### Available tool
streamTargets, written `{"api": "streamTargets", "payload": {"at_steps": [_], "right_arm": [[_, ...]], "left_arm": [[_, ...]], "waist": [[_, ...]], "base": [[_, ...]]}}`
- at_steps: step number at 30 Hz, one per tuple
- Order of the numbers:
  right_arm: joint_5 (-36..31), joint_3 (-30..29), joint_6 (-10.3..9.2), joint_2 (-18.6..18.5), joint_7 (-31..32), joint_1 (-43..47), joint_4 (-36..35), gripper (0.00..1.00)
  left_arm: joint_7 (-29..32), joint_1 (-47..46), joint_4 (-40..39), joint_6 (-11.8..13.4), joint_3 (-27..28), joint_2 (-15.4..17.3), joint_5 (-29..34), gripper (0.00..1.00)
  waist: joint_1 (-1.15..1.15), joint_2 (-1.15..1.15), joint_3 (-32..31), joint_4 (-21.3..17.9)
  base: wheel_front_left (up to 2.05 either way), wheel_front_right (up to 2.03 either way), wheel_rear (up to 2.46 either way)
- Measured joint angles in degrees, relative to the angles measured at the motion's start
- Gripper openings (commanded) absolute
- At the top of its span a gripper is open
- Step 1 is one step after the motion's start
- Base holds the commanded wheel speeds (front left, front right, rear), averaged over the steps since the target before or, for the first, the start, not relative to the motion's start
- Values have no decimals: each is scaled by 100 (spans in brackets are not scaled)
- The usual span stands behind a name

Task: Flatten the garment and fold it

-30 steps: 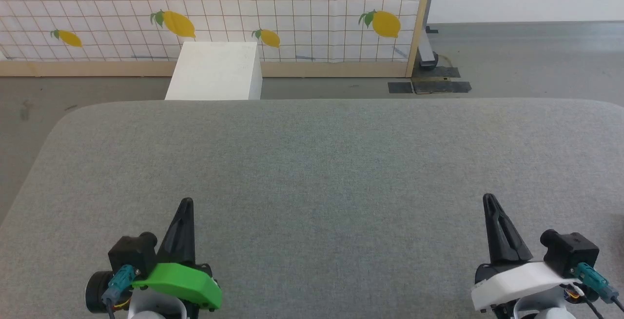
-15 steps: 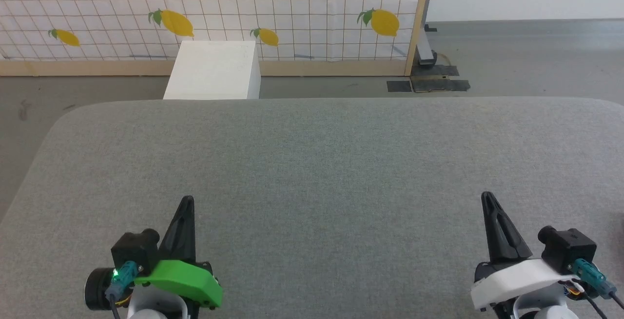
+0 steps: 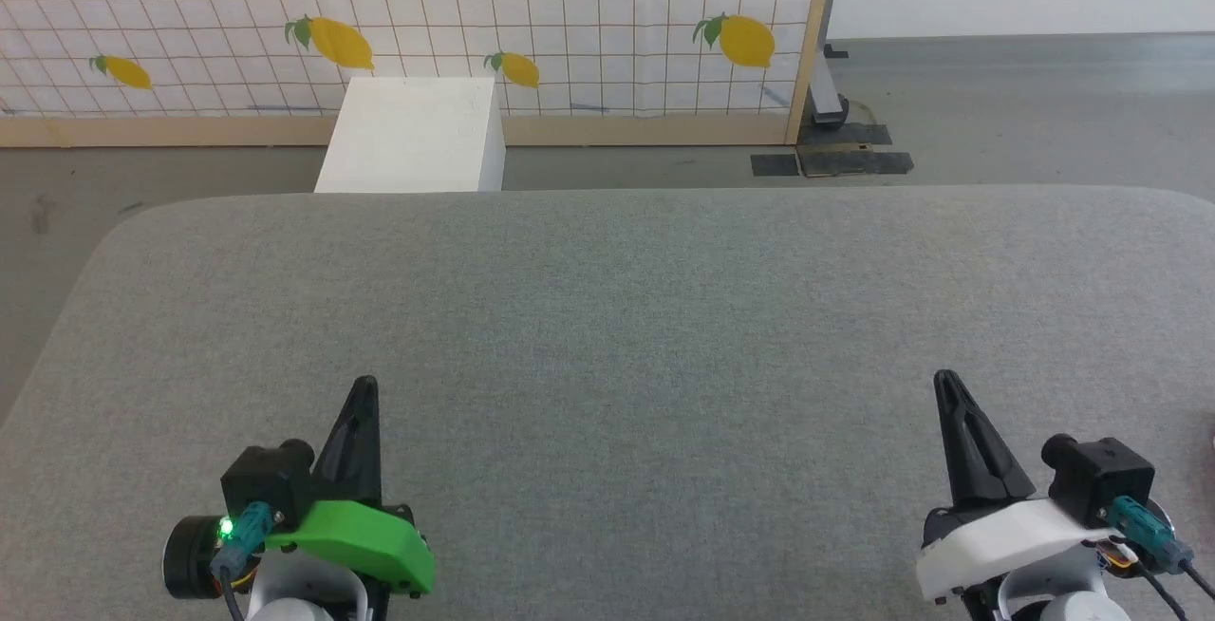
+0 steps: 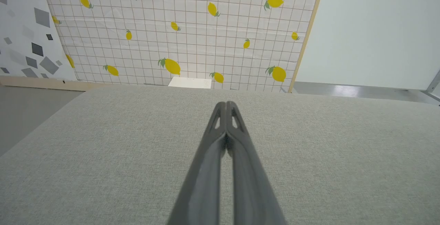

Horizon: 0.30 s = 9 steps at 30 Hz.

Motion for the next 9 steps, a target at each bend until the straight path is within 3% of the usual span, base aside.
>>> {"api": "streamTargets", "payload": {"at_steps": [9], "right_arm": [[-97, -1, 0, 0, 102, 0, -92, 0]], "left_arm": [[105, 2, -48, -36, 79, -46, 121, 0]], "waist": [[0, 0, 13, -13]], "base": [[0, 0, 0]]}}
